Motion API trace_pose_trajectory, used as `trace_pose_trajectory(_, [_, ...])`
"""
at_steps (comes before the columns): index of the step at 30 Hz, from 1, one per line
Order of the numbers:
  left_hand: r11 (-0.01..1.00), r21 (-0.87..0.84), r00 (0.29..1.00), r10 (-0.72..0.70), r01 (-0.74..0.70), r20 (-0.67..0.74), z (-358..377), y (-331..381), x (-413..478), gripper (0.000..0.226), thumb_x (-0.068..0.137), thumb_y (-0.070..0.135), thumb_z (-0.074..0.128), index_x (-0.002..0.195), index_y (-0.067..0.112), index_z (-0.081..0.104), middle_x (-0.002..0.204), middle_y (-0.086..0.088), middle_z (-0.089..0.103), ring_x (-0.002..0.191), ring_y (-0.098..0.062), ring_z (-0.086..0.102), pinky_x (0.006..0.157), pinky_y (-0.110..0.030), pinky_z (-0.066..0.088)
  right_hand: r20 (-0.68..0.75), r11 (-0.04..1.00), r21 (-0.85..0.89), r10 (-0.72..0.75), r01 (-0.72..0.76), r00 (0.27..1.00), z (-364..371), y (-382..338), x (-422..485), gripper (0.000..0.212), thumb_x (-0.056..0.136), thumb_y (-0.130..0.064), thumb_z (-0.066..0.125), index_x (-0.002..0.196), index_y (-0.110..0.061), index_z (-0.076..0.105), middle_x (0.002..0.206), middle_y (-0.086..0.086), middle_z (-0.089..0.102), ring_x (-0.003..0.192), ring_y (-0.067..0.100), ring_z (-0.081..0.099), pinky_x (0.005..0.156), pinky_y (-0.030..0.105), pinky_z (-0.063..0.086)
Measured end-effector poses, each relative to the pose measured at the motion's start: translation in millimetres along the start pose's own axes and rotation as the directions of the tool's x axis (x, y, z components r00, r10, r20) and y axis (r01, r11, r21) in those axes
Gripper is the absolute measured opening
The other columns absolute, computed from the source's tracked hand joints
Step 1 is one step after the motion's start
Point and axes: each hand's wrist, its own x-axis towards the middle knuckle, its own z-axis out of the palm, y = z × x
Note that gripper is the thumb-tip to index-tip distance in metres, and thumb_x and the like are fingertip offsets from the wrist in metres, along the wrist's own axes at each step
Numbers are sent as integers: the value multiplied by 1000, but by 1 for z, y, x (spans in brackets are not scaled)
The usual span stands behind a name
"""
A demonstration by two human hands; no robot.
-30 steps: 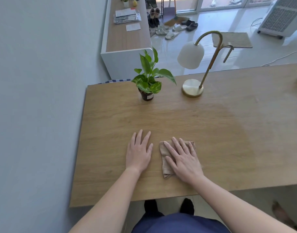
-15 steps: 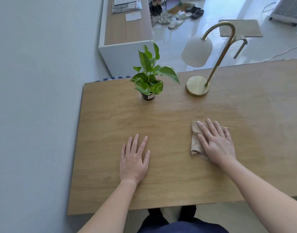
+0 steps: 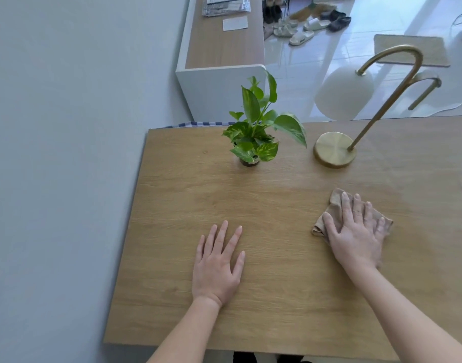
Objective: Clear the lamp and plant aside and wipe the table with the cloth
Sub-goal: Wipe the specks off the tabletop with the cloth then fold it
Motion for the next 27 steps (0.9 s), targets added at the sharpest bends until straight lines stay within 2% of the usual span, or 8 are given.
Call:
trace_pose_trajectory(4, [1000, 19, 1000, -2, 2, -2, 1, 1, -1, 63, 111, 65, 25, 171, 52, 7, 183, 15, 4, 169, -13, 1, 135, -44, 5, 2, 1000, 7, -7, 7, 1000, 3, -10, 1, 67, 110, -61, 15, 170, -39, -6, 180, -9, -8, 166, 19, -8, 133, 49, -7])
trace_pose_trajectory(7, [1000, 21, 1000, -7, 7, -4, 2, 2, 1, 63, 111, 65, 23, 171, 51, 8, 183, 14, 4, 169, -14, 3, 135, -45, 6, -16, 997, 9, -70, 70, 997, 7, -25, 11, 63, 111, -57, 12, 171, -40, -3, 180, -10, -3, 167, 19, -4, 133, 48, -7])
trace_pose_trajectory(12, [999, 24, 1000, -24, 24, 3, 1, 3, 1, 63, 111, 64, 24, 171, 52, 9, 182, 15, 6, 169, -13, 3, 135, -45, 7, 22, 957, 14, -289, 289, 957, 20, -100, 36, 64, 109, -60, 9, 171, -43, 2, 179, -13, 0, 166, 16, -5, 133, 47, -8])
trace_pose_trajectory(16, [999, -2, 999, -35, 35, 0, -2, 1, 3, 61, 112, 62, 24, 171, 51, 11, 182, 17, 7, 169, -10, 4, 135, -42, 6, 51, 873, 1, -488, 488, 872, 31, -143, 31, 62, 111, -60, 10, 171, -43, 5, 179, -12, 5, 167, 19, -2, 134, 49, -5])
trace_pose_trajectory(19, [998, -33, 998, -62, 62, 10, -4, 2, 2, 62, 113, 59, 25, 172, 47, 11, 181, 19, 9, 168, -7, 4, 135, -40, 6, 84, 809, 2, -586, 588, 806, 33, -131, 22, 60, 112, -61, 10, 170, -47, 4, 179, -14, 3, 166, 17, -6, 133, 47, -10])
trace_pose_trajectory(22, [996, -43, 997, -77, 78, 8, -6, 3, 1, 64, 113, 57, 30, 173, 44, 12, 181, 18, 11, 168, -5, 3, 135, -39, 7, 107, 749, -16, -657, 662, 746, 34, -89, 2, 59, 112, -65, 13, 169, -51, 3, 179, -18, 2, 166, 12, -7, 133, 44, -10])
trace_pose_trajectory(27, [994, -60, 996, -87, 87, 6, -6, 2, 2, 62, 113, 57, 28, 172, 44, 14, 181, 18, 13, 167, -5, 4, 136, -34, 0, 114, 767, -32, -634, 641, 765, 15, -20, 7, 59, 110, -71, 16, 165, -60, 1, 177, -24, 8, 165, 6, -4, 133, 43, -2])
